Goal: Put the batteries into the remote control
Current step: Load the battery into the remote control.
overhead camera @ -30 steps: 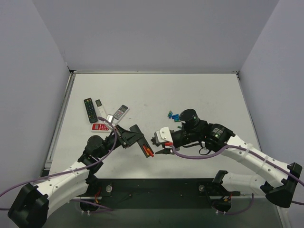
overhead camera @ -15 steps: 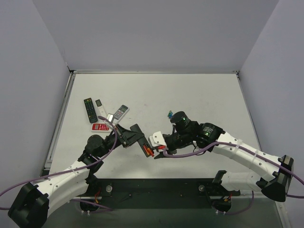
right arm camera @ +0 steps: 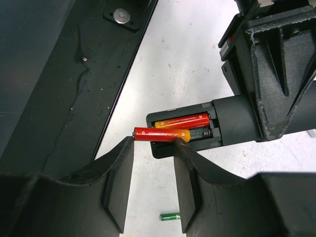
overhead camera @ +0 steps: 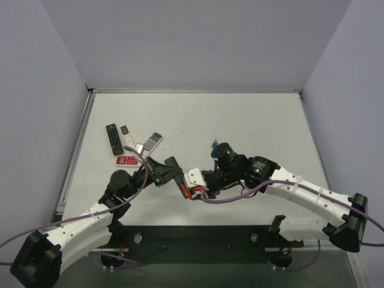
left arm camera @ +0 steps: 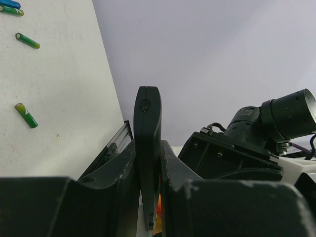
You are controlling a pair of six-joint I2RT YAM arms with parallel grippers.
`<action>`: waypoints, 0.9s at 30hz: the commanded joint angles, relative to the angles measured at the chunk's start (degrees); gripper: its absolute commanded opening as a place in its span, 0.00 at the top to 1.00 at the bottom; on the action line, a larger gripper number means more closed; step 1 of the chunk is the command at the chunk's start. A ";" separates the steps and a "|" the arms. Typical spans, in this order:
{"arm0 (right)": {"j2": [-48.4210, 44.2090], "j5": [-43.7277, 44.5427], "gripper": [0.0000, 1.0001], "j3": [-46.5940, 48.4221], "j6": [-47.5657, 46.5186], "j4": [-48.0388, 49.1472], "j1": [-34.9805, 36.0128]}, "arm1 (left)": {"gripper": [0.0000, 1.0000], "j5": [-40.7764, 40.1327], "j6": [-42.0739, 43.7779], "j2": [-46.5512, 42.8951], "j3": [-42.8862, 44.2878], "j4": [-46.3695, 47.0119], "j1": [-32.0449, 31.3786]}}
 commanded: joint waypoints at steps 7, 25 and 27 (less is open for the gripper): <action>1.51 5.34 0.67 1.69 2.44 2.30 0.65 | 1.00 0.08 -0.82 -1.24 2.55 4.38 -0.13; -2.44 1.13 0.59 3.27 2.37 -0.51 -1.46 | 1.00 -0.45 -1.34 -1.50 1.76 4.29 -0.13; -2.88 0.77 0.59 3.53 1.92 -0.51 -1.20 | 1.00 -0.45 -1.34 -1.24 1.76 4.29 -0.13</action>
